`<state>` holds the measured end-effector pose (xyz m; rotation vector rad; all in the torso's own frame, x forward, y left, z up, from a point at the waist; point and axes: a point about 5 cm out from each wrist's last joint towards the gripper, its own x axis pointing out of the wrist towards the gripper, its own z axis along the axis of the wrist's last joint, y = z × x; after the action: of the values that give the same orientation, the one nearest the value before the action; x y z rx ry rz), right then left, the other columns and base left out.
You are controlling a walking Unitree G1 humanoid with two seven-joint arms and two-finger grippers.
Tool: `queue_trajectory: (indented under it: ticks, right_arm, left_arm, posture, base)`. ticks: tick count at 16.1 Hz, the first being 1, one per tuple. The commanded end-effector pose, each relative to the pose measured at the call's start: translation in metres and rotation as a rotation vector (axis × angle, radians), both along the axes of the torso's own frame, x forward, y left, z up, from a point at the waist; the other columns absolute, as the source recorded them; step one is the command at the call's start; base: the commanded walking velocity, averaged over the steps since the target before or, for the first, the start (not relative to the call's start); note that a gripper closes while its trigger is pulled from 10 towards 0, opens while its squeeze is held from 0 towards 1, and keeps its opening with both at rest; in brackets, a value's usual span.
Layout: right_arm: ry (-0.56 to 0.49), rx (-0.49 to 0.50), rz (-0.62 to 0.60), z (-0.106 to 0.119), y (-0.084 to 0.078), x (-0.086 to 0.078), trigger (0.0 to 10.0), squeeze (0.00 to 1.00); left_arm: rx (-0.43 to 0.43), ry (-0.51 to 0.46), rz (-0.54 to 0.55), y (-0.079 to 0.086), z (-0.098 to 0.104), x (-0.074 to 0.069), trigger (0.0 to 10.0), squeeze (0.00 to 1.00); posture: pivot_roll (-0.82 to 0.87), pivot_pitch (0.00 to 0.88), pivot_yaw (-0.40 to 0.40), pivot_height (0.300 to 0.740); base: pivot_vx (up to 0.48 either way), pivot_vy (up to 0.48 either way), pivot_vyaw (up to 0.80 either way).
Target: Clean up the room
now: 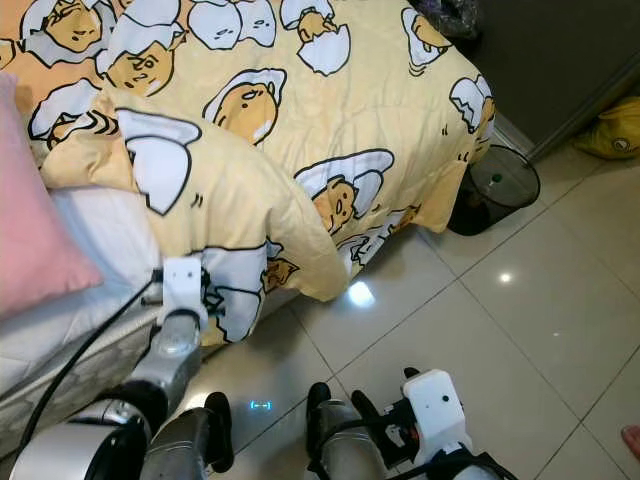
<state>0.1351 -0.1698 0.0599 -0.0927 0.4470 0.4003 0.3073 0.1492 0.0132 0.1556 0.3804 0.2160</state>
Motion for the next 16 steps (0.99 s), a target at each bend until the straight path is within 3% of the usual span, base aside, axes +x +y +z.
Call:
queue_trajectory:
  ticks: [1,6,8,9,10,12,16]
  right_arm:
    - [0.042,-0.005,-0.008,-0.007,-0.002,-0.004,10.0,0.00]
    - [0.008,0.016,0.003,-0.013,0.007,0.017,10.0,0.00]
    - [-0.033,0.036,0.002,-0.016,0.015,0.038,10.0,0.00]
    - [-0.038,0.037,0.001,-0.019,0.017,0.045,10.0,0.00]
    - [-0.050,0.040,0.004,-0.020,0.020,0.053,10.0,0.00]
    - [-0.079,0.058,-0.002,-0.019,0.024,0.068,10.0,0.00]
    - [-0.085,0.068,-0.004,-0.024,0.025,0.078,10.0,0.00]
  left_arm:
    - [0.000,0.089,-0.023,-0.001,-0.018,-0.016,0.0,0.00]
    - [0.059,0.095,-0.120,0.003,-0.026,-0.025,0.0,0.00]
    - [0.056,0.081,-0.189,0.006,-0.026,-0.028,0.0,0.00]
    - [0.051,0.080,-0.188,0.007,-0.025,-0.027,2.8,0.00]
    - [0.052,0.069,-0.177,0.009,-0.022,-0.023,10.0,0.00]
    - [0.029,0.007,-0.230,0.004,-0.011,-0.014,10.0,0.00]
    - [0.026,-0.001,-0.255,0.001,-0.010,-0.014,10.0,0.00]
  posture:
    - [-0.25,0.300,-0.111,0.740]
    - [-0.20,0.215,-0.067,0.740]
    - [-0.16,0.161,-0.038,0.740]
    - [-0.14,0.135,-0.026,0.740]
    - [-0.12,0.113,-0.019,0.740]
    - [-0.10,0.085,-0.011,0.740]
    - [-0.09,0.071,0.001,0.740]
  base:
    - [0.000,0.000,0.00]
    - [0.000,0.000,0.00]
    - [0.000,0.000,0.00]
    - [0.000,0.000,0.00]
    - [0.000,0.000,0.00]
    - [0.000,0.000,0.00]
    - [-0.129,0.000,0.00]
